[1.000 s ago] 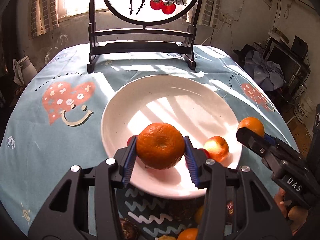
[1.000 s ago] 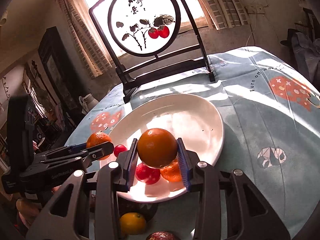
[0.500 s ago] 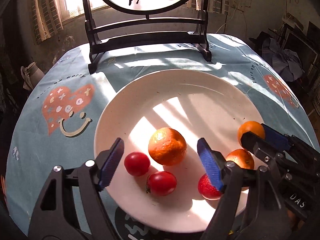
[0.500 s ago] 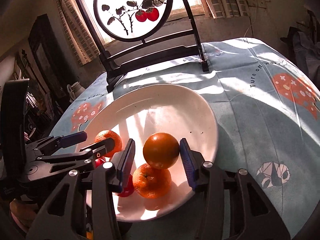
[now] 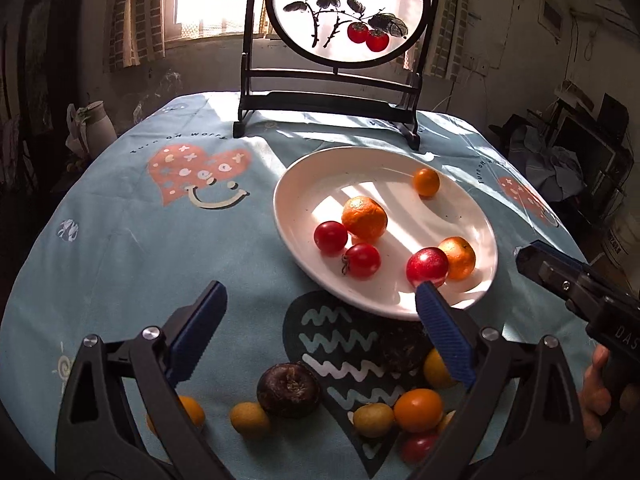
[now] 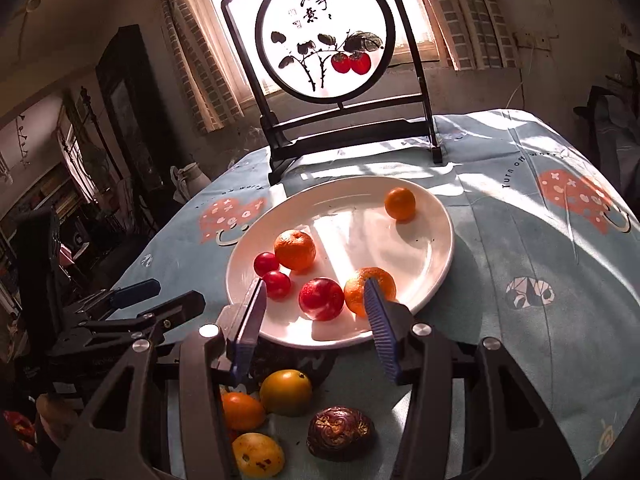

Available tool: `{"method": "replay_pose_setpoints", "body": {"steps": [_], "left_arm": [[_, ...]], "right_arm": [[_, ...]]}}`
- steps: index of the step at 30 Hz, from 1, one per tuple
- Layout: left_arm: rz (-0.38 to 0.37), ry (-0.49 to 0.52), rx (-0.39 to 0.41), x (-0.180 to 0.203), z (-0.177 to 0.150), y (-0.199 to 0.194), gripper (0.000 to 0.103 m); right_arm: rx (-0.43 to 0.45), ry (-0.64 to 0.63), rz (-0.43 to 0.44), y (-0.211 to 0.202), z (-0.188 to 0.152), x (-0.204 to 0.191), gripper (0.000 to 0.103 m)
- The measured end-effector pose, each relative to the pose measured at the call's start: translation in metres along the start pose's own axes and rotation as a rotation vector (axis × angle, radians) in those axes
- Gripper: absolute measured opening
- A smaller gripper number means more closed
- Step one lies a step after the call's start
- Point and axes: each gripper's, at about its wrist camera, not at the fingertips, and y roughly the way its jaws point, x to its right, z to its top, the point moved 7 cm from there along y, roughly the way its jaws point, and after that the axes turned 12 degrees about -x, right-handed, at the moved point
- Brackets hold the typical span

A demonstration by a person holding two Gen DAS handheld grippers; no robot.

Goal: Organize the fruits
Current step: 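Grasp a dark brown round fruit with the right gripper while the left grasps an orange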

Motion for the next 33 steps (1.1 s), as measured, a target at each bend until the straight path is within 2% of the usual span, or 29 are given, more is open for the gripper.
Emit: {"method": "replay_pose_setpoints", "body": {"steps": [4,6,9,12,17,20,26,32,33], "left_arm": [[0.088,-0.037,0.018,-0.023,-0.004,-0.003,0.097],[0.093,-0.058,0.013,-0.030,-0.006,-0.003,0.097],[0.073,-0.069,0.002,-0.033,-0.007,-0.004,0.098],[0.074,-0.049,0.003,-0.029,-0.008,-0.007,0.098],[0.104,-0.001,0.035,-0.028,-0.004,-0.018,0.098],[0.088,-0.022,0.035,-0.033,-0.005,-0.021,0.099],[0.013,-0.052,-0.024,-0.035,-0.012,-0.013,0.099],[0.025,-0.011,0.032,-0.047,-0.015,-0.030,0.099],[0.027,-0.011,0.043,-0.054,-0.015,-0.033,0.099]], "right_arm": [[-0.043,-0.018,-0.040,-0.006,-0.018,0.005,0.052],[-0.076,-0.007,-0.067,-0.006,-0.030,0.013,0.052],[-0.154,-0.015,-0.049,0.000,-0.050,0.017,0.052],[-0.225,-0.073,-0.073,0.010,-0.070,0.013,0.052],[-0.281,-0.134,-0.097,0.022,-0.086,0.004,0.052],[-0.290,-0.166,-0.126,0.027,-0.088,0.001,0.052],[-0.295,-0.217,-0.167,0.034,-0.088,-0.003,0.052],[-0.303,-0.278,-0.227,0.044,-0.091,-0.006,0.051],[-0.303,-0.275,-0.222,0.044,-0.091,-0.005,0.048]]}}
